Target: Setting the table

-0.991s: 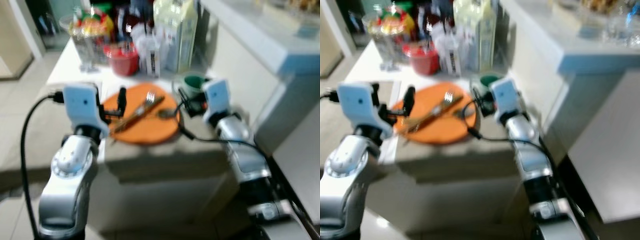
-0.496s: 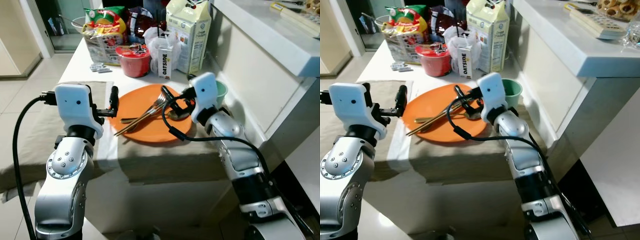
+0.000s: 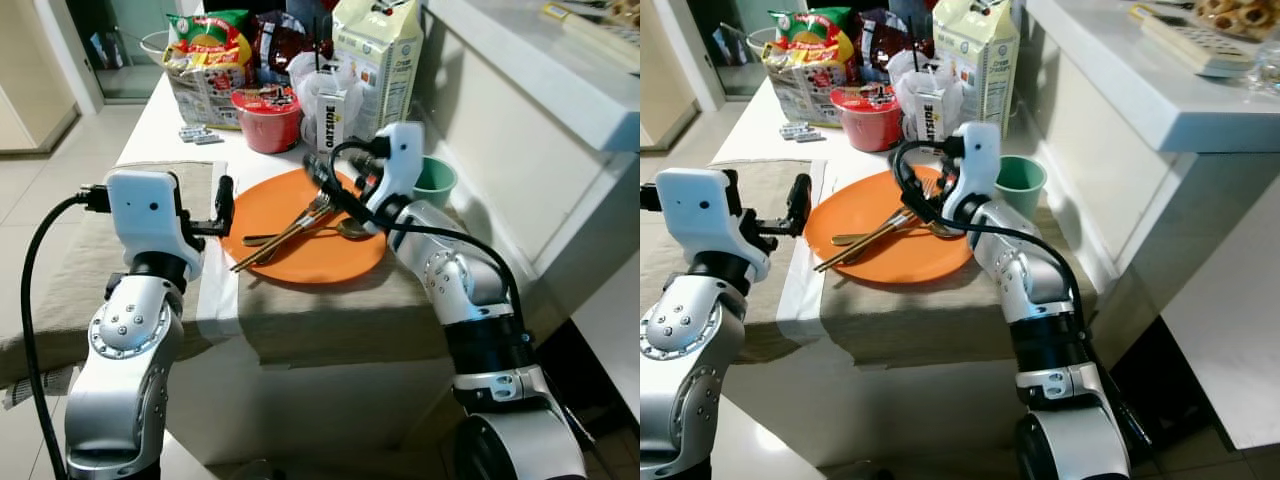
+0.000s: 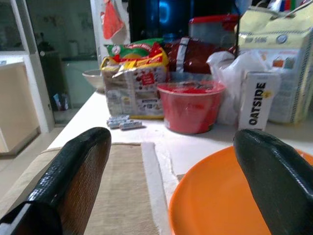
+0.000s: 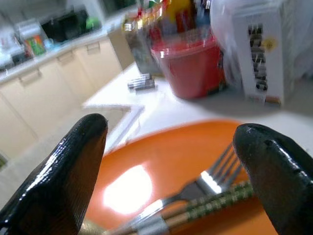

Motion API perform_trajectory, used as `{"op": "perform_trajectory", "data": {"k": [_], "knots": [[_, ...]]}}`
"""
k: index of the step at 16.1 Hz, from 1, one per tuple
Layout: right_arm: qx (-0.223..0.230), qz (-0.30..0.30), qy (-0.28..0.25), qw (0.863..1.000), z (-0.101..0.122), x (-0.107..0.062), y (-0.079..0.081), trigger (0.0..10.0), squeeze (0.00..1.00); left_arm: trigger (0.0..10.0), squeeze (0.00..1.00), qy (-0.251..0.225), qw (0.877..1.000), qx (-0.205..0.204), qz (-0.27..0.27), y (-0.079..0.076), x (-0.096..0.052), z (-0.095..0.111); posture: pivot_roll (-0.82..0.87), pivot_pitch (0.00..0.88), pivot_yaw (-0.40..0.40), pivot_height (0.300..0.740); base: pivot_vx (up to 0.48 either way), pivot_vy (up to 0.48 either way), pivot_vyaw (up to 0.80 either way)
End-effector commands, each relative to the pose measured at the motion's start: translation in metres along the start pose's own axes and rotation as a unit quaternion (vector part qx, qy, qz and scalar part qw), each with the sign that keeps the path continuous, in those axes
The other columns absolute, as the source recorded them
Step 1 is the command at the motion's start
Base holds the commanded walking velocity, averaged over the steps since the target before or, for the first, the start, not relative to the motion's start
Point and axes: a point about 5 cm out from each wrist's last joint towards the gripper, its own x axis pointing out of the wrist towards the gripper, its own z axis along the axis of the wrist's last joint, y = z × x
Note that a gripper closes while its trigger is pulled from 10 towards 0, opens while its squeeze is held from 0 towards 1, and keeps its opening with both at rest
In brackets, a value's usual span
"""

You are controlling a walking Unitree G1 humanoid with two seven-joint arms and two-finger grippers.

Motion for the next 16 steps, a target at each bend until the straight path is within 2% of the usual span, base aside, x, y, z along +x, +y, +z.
{"op": "perform_trajectory", "data": {"k": [1,2,4,6,8,9,11,13,14,16], "knots": [[-0.019,0.003,0.000,1.000,0.017,-0.002,-0.002,10.0,0.00,10.0,0.00,-0.002,1.000,0.000,0.001,0.002,-0.002,0.003,0.06,0.005,0.004,0.740,0.000,0.000,0.00],[-0.050,0.006,0.025,0.998,0.021,-0.005,-0.008,10.0,0.00,10.0,0.00,0.001,1.000,-0.002,0.003,0.002,-0.002,0.002,0.05,0.006,0.001,0.740,0.000,0.000,0.00],[-0.015,0.002,0.067,0.998,0.024,-0.007,-0.016,10.0,0.00,10.0,0.00,0.001,1.000,-0.009,0.000,-0.002,0.000,0.001,0.04,0.008,-0.015,0.740,0.000,0.000,0.00],[0.026,0.014,0.079,0.996,0.024,-0.010,-0.005,10.0,0.00,10.0,0.00,0.003,1.000,-0.014,0.003,-0.003,0.000,0.000,0.03,0.015,-0.023,0.740,0.000,0.000,0.00],[-0.011,0.020,0.070,0.997,0.025,-0.014,-0.003,10.0,0.00,10.0,0.00,0.005,1.000,-0.014,0.002,-0.004,0.000,-0.002,0.03,0.017,-0.022,0.740,0.000,0.000,0.00],[-0.071,0.030,0.070,0.995,0.028,-0.017,-0.005,10.0,0.00,10.0,0.00,0.005,1.000,-0.015,0.001,-0.005,0.002,-0.002,0.01,0.018,-0.021,0.740,0.000,0.000,0.00],[-0.133,0.062,0.077,0.986,0.043,-0.021,-0.009,10.0,0.00,10.0,0.00,0.006,1.000,-0.018,0.002,-0.005,0.004,-0.003,0.00,0.017,-0.025,0.740,0.000,0.000,0.00],[-0.093,0.070,0.115,0.987,0.048,-0.023,-0.012,10.0,0.00,10.0,0.00,0.008,1.000,-0.021,0.004,-0.005,0.005,-0.004,0.00,0.016,-0.035,0.740,0.000,0.000,0.00],[-0.046,0.059,0.131,0.989,0.047,-0.022,-0.011,10.0,0.00,10.0,0.00,0.007,1.000,-0.023,0.005,-0.005,0.005,-0.004,-0.01,0.017,-0.042,0.740,0.000,0.000,0.00],[0.000,0.036,0.134,0.990,0.042,-0.020,-0.007,10.0,0.00,10.0,0.00,0.006,1.000,-0.023,0.008,-0.005,0.006,-0.004,-0.01,0.017,-0.046,0.740,0.000,0.000,0.00]]}}
